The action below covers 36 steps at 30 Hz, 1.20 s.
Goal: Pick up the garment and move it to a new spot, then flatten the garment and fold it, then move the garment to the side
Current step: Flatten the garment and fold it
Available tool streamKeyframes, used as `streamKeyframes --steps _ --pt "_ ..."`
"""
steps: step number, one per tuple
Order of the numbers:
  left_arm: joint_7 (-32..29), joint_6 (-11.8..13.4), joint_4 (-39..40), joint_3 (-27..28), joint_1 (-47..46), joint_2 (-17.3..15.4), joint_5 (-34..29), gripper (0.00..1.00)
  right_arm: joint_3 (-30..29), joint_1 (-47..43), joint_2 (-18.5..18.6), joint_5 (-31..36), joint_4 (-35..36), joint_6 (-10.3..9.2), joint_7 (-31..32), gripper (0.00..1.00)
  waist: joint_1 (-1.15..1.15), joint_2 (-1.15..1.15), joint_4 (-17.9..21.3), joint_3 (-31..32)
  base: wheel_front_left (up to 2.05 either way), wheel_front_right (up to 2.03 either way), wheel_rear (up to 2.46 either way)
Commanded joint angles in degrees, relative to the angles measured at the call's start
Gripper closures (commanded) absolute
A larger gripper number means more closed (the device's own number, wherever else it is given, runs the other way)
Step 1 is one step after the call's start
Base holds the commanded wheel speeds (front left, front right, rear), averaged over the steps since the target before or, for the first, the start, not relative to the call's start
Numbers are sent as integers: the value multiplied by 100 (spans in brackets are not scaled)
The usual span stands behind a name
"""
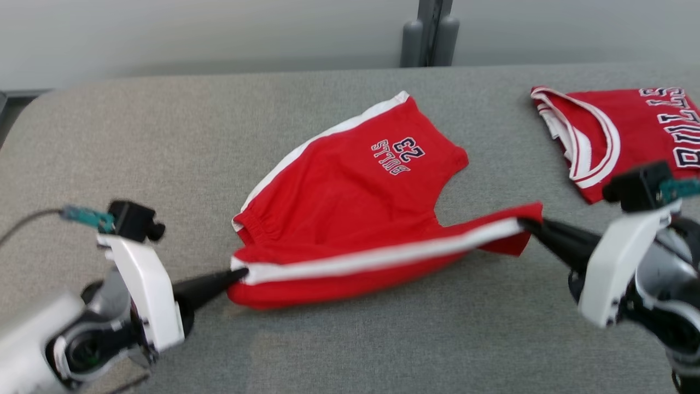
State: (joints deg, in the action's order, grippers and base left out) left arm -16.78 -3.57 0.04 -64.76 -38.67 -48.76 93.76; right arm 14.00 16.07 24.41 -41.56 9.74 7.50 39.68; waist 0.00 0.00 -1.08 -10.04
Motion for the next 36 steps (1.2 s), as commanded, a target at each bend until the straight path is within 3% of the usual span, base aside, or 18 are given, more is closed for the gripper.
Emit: streamKeyframes --steps 1,4,13,26,31,36 --pt "-276 -46 -201 72 -264 67 198 100 38 339 -32 -68 -252 0 111 100 0 0 -109 -275 0 0 0" --pt "-1124 -111 -591 148 -736 150 677 100 98 1090 -127 -176 -793 0 339 100 0 0 -193 -581 0 0 0" --pt "-2472 -257 -1325 533 -1844 424 1464 100 378 2751 -270 -480 -1925 0 523 100 0 0 -375 -1261 0 0 0" --pt "-3374 -230 -2051 674 -2645 880 1786 100 1009 4624 -325 -267 -3414 0 11 100 0 0 -740 -1918 0 0 0" --pt "-3433 -118 -2283 737 -2820 1048 1852 100 1222 5017 -351 -205 -3990 -1 -231 100 0 0 -841 -2078 0 0 0" --pt "-3430 -172 -2460 933 -2929 1180 2015 100 1406 5335 -390 -138 -4449 -1 -443 100 0 0 -882 -2185 0 0 0"
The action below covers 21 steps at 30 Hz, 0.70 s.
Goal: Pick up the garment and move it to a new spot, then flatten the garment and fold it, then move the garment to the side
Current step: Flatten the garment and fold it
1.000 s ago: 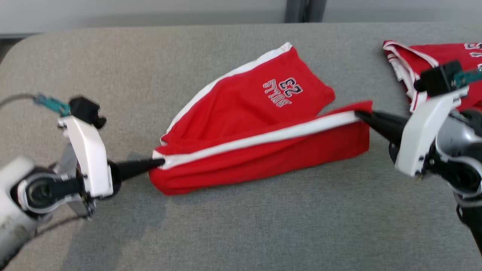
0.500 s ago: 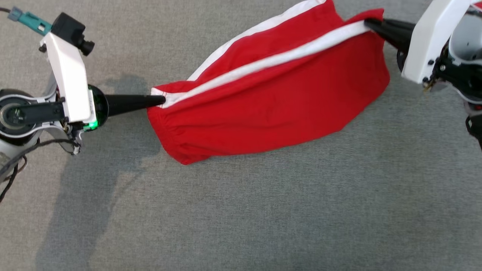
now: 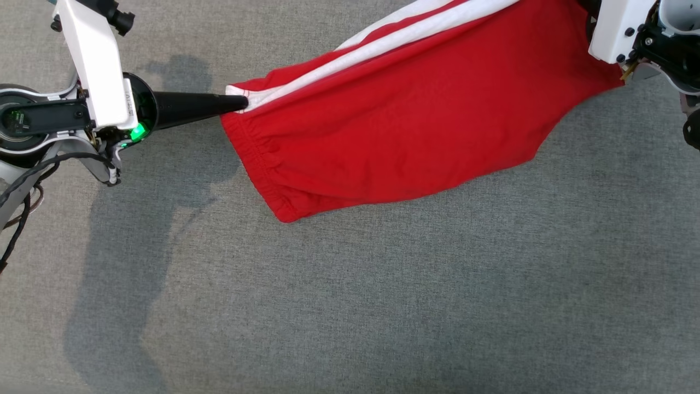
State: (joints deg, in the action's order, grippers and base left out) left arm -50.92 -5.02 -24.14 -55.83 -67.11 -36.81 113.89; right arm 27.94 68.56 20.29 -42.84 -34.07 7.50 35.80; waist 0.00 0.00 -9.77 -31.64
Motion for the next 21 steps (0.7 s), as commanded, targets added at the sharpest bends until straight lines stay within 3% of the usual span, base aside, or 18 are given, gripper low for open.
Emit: streamKeyframes --steps 1,14,15,16,21 --pt "-32 -36 -73 26 -97 -10 -28 100 49 135 6 -11 -154 -1 -89 100 0 0 -20 -38 0 0 0" --pt "27 -105 -313 33 -161 181 -191 100 425 651 -240 62 -991 -1 -494 99 0 0 -42 -183 0 0 0" --pt "40 -105 -331 40 -162 199 -204 86 441 673 -263 51 -1057 -1 -528 81 0 0 -37 -194 0 0 0" --pt "51 -127 -381 47 -152 209 -224 0 466 713 -309 20 -1169 -1 -598 1 0 0 -20 -198 0 0 0" --pt "49 -140 -552 18 -94 200 -287 0 592 685 -402 -52 -1373 -1 -768 0 0 0 46 -71 0 0 0"
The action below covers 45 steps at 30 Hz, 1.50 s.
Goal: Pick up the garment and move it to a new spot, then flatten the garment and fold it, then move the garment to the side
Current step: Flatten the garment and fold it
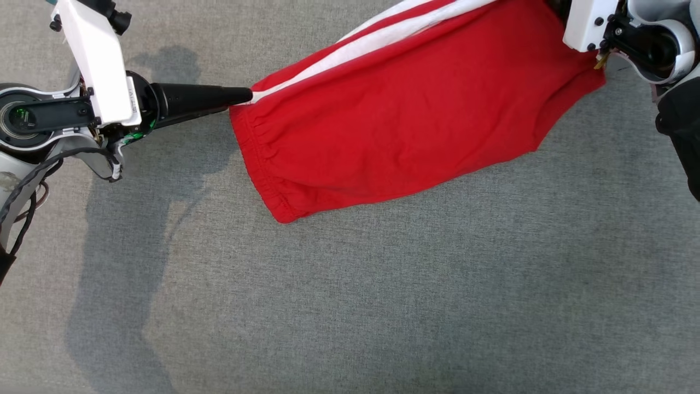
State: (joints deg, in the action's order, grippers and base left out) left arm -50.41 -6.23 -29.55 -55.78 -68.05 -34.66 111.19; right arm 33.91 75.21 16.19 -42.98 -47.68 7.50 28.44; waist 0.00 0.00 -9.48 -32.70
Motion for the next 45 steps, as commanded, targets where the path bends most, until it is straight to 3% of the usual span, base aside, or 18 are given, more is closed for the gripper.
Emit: streamKeyframes --steps 1,8,15,19,23,27,32,40,45 --pt "-11 -12 -37 0 -5 -27 -43 0 25 5 -8 -67 -28 0 -75 0 0 0 30 80 0 0 0" --pt "324 -66 -254 46 72 -75 -289 0 36 -310 115 -325 -14 -1 -890 0 0 0 77 647 0 0 0" --pt "1627 -132 -244 229 576 -85 -811 0 32 -1101 229 -531 -201 0 -2058 0 0 0 89 1373 0 0 0" --pt "3062 -128 104 106 885 -397 -1986 0 79 -1419 240 -604 -455 0 -2372 0 0 0 56 1516 0 0 0" --pt "4482 -129 455 40 1313 -442 -2816 0 56 -1600 188 -637 -900 0 -2595 0 0 0 -67 1531 0 0 0" --pt "5380 -27 931 32 1814 -531 -3217 0 45 -1554 128 -687 -1404 0 -2461 0 0 0 -248 1508 0 0 0" --pt "6083 196 1784 75 2424 -574 -3307 0 17 -1373 157 -811 -1928 0 -2058 0 0 0 -503 1430 0 0 0" --pt "6417 521 2693 233 3130 -741 -3238 0 -125 -940 209 -936 -2459 0 -1290 0 0 0 -787 1253 0 0 0" --pt "6478 565 2948 270 3378 -702 -3208 0 -222 -947 134 -1033 -2571 0 -885 0 0 0 -871 1192 0 0 0"
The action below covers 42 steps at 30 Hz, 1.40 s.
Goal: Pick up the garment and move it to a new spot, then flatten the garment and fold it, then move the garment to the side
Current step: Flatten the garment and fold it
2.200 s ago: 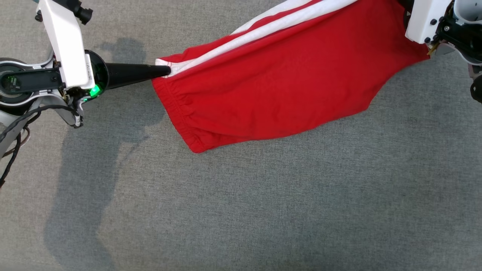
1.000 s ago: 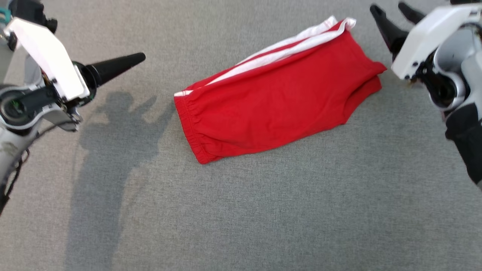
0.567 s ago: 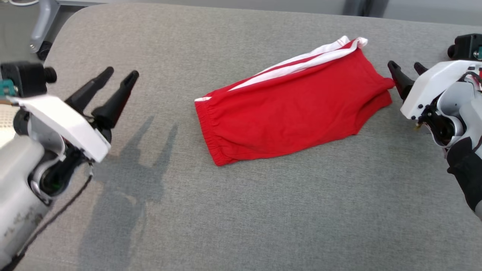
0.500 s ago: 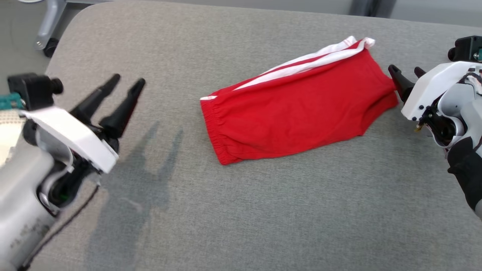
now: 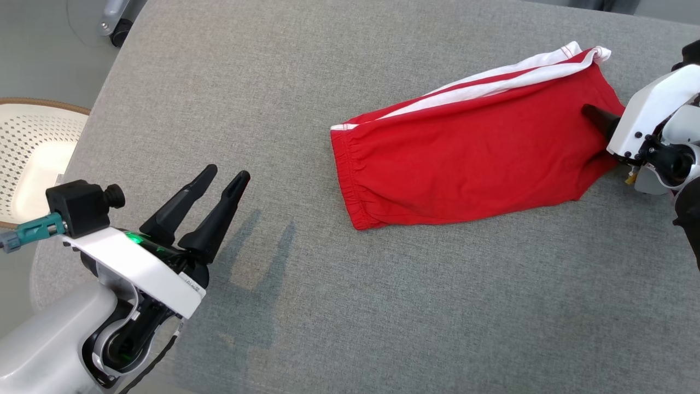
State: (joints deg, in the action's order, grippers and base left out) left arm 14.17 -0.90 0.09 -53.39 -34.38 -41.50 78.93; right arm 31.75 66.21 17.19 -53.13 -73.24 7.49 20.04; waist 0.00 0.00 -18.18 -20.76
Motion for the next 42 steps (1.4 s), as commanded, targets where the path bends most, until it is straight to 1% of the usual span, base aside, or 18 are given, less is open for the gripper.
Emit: streamKeyframes --steps 1,4,8,9,10,11,14,19,24,29,32,33,35,38,40,42 --pt "33 33 14 48 48 -9 25 0 -18 -79 21 -26 -38 1 81 0 0 0 -8 -8 0 0 0" --pt "47 43 89 84 139 13 11 0 -67 -189 -64 -36 -81 1 328 0 0 0 -6 -23 0 0 0" --pt "65 39 171 136 176 17 -32 0 -91 -232 -131 33 -91 0 245 0 0 0 21 -24 0 0 0" --pt "62 36 181 147 185 24 -51 0 -91 -232 -147 54 -90 0 161 33 0 0 34 -14 0 0 0" --pt "65 27 199 155 194 28 -91 0 -89 -228 -167 72 -90 0 57 95 0 0 48 1 0 0 0" --pt "72 25 211 172 208 37 -120 0 -86 -214 -190 80 -75 1 -55 100 0 0 65 24 0 0 0" --pt "88 72 220 225 273 66 -251 0 -97 -222 -220 48 81 1 -373 100 0 0 128 131 0 0 0" --pt "98 165 199 318 451 162 -408 0 -66 -550 -235 -77 418 1 -749 100 0 0 280 452 0 0 0" --pt "103 334 189 469 745 271 -686 0 -37 -1044 -143 -292 787 1 -997 100 0 0 505 843 0 0 0" --pt "98 492 150 767 1196 459 -928 0 -29 -1665 12 -562 1196 1 -1299 100 0 0 750 1170 0 0 0" --pt "97 527 130 918 1478 580 -1026 0 -47 -2041 107 -721 1397 1 -1487 100 0 0 883 1309 0 0 0" --pt "97 527 130 918 1478 580 -1026 0 -47 -2041 107 -721 1397 1 -1487 100 0 0 883 1309 0 0 0" --pt "99 557 127 1049 1711 689 -1111 0 -94 -2395 170 -940 1595 1 -1627 100 0 0 996 1394 0 0 0" --pt "99 562 131 1100 1803 755 -1169 0 -127 -2594 246 -1059 1704 1 -1717 100 0 0 1045 1414 0 0 0" --pt "99 535 151 1162 1874 815 -1195 0 -134 -2730 315 -1110 1796 1 -1844 100 0 0 1093 1424 0 0 0" --pt "99 511 155 1197 1930 881 -1250 0 -96 -2837 392 -1101 1943 1 -2110 100 0 0 1124 1448 0 0 0"
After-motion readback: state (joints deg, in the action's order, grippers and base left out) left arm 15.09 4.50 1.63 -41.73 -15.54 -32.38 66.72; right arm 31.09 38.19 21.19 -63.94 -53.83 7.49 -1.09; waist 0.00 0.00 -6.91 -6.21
